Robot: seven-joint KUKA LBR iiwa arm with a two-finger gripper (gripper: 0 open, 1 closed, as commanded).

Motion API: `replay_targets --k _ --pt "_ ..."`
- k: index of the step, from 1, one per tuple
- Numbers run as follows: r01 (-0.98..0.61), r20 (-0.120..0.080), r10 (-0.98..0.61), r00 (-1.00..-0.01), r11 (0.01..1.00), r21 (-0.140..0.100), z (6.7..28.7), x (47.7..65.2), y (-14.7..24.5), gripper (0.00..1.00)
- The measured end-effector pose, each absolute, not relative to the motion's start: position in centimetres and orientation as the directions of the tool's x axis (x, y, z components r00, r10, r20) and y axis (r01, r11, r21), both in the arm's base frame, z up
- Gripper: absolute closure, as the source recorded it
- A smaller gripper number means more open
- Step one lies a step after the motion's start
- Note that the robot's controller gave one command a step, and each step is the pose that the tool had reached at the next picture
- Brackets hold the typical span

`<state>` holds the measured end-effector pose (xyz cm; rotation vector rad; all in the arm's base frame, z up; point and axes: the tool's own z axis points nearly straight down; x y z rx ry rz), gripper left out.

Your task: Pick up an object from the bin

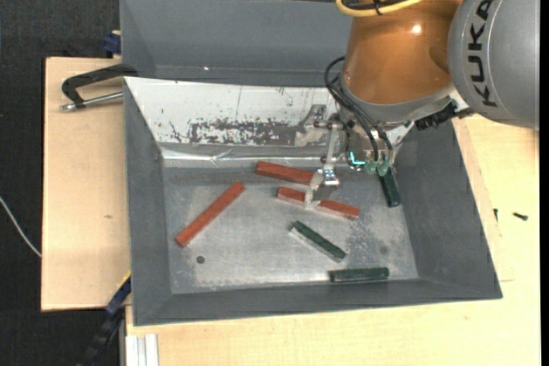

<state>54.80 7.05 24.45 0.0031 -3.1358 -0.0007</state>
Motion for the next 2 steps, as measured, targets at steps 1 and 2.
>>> replay_targets --k 1,2 --pt "0.0 -0.002 0.0 -1.0 1.0 0.001 24.8 54.9 7.0 0.0" --pt "0.09 0.0 0.09 -0.996 0.996 0.001 14.4 54.0 0.6 1.0"
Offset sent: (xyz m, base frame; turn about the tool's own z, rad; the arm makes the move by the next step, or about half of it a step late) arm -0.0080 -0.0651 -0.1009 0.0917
